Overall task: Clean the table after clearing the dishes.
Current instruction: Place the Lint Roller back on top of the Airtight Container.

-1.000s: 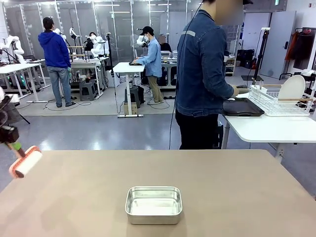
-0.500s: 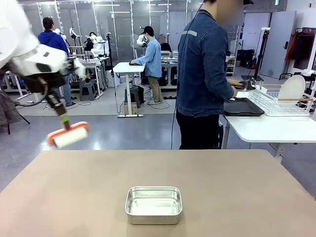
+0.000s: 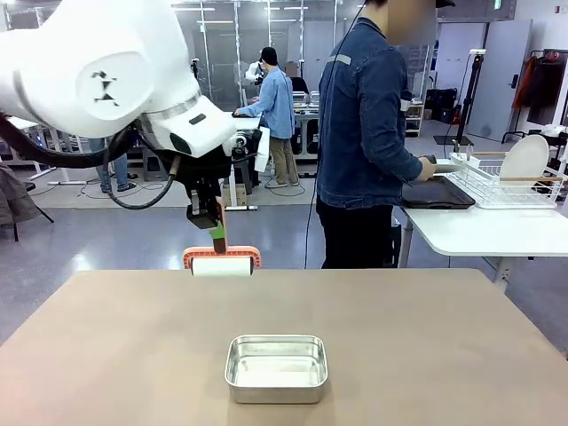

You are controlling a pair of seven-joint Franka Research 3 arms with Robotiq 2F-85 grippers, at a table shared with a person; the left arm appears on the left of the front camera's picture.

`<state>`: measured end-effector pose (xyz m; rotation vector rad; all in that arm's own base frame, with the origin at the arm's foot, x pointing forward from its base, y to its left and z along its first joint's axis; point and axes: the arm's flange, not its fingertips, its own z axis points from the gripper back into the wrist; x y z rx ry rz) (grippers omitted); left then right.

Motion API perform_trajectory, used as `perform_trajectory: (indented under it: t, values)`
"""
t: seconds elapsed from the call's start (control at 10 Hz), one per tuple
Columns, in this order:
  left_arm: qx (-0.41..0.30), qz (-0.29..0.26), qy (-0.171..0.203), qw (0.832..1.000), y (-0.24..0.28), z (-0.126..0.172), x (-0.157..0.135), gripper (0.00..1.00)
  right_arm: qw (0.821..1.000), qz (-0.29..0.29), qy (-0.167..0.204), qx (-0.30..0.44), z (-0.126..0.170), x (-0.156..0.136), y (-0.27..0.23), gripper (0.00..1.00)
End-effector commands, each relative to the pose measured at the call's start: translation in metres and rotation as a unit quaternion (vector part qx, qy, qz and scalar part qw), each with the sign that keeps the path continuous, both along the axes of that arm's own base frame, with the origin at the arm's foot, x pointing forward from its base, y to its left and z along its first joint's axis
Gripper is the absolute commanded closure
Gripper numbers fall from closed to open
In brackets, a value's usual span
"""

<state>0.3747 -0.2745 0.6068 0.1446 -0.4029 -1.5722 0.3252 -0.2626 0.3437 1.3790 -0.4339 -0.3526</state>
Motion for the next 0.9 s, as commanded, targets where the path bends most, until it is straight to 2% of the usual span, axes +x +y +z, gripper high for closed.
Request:
perform_trajectory:
  t: [0.0, 0.1, 0.2, 0.3, 0.4, 0.8]
  values:
    - [0.011, -0.046, 0.066, 0.997, -0.06, -0.035, 0.001, 0.79, 1.0, 0.0, -0.008, 0.002, 0.003, 0.0, 0.0, 0.0]
    - [0.011, -0.046, 0.066, 0.997, -0.06, -0.035, 0.001, 0.79, 1.0, 0.0, -0.008, 0.002, 0.003, 0.0, 0.0, 0.0]
    - [0.009, -0.046, 0.073, 0.996, -0.07, -0.049, -0.002, 0.79, 1.0, 0.0, -0.008, 0.002, 0.003, 0.0, 0.0, 0.0]
    - [0.034, -0.005, 0.015, 0.999, -0.065, -0.042, -0.004, 0.79, 1.0, 0.0, -0.008, 0.002, 0.003, 0.0, 0.0, 0.0]
    - [0.014, -0.049, 0.065, 0.997, -0.064, -0.056, -0.006, 0.79, 1.0, 0.0, -0.008, 0.002, 0.003, 0.0, 0.0, 0.0]
    - [0.019, -0.041, 0.061, 0.997, -0.071, -0.061, -0.004, 0.79, 1.0, 0.0, -0.008, 0.002, 0.003, 0.0, 0.0, 0.0]
